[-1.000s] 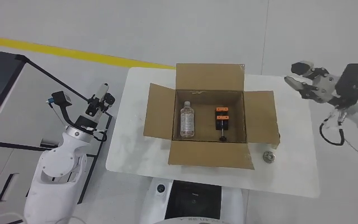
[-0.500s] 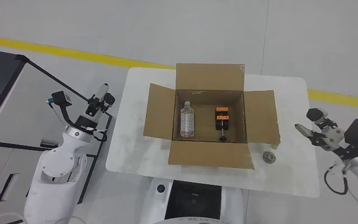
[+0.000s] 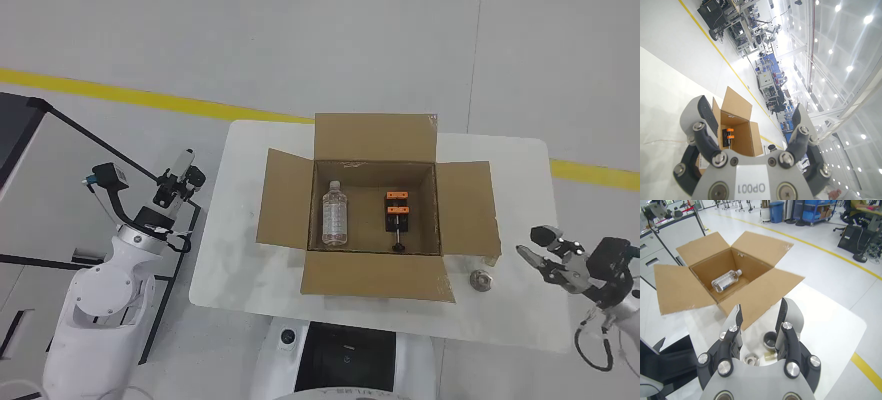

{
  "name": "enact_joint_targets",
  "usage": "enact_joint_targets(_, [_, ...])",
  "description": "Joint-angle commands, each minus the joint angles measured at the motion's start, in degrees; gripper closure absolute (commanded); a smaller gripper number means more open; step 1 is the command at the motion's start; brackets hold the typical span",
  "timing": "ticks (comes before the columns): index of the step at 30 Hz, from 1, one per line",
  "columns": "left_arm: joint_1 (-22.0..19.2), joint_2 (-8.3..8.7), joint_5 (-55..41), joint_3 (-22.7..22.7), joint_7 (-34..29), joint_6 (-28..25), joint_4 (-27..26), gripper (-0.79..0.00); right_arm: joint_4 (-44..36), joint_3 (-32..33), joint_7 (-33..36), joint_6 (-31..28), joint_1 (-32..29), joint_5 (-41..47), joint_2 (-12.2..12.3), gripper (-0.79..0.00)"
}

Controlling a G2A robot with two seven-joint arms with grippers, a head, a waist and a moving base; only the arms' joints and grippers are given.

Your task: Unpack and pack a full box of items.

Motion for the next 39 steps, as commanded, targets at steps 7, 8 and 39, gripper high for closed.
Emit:
enact_joint_targets(7, [0.00, 0.00, 0.00, 0.00, 0.00, 0.00, 0.00, -0.785, 1.96, -2.56, 6.70, 4.48, -3.71, -5.65, -0.77, -0.357])
enact_joint_targets(8, [0.00, 0.00, 0.00, 0.00, 0.00, 0.00, 0.00, -0.785, 2.01, -3.18, 8.90, 5.14, -3.10, -6.04, -0.81, -0.357])
enact_joint_targets(39, [0.00, 0.00, 0.00, 0.00, 0.00, 0.00, 0.00, -0.785, -5.09, -7.04, 47.60, 4.76, 6.64, 0.12, -0.76, -0.302])
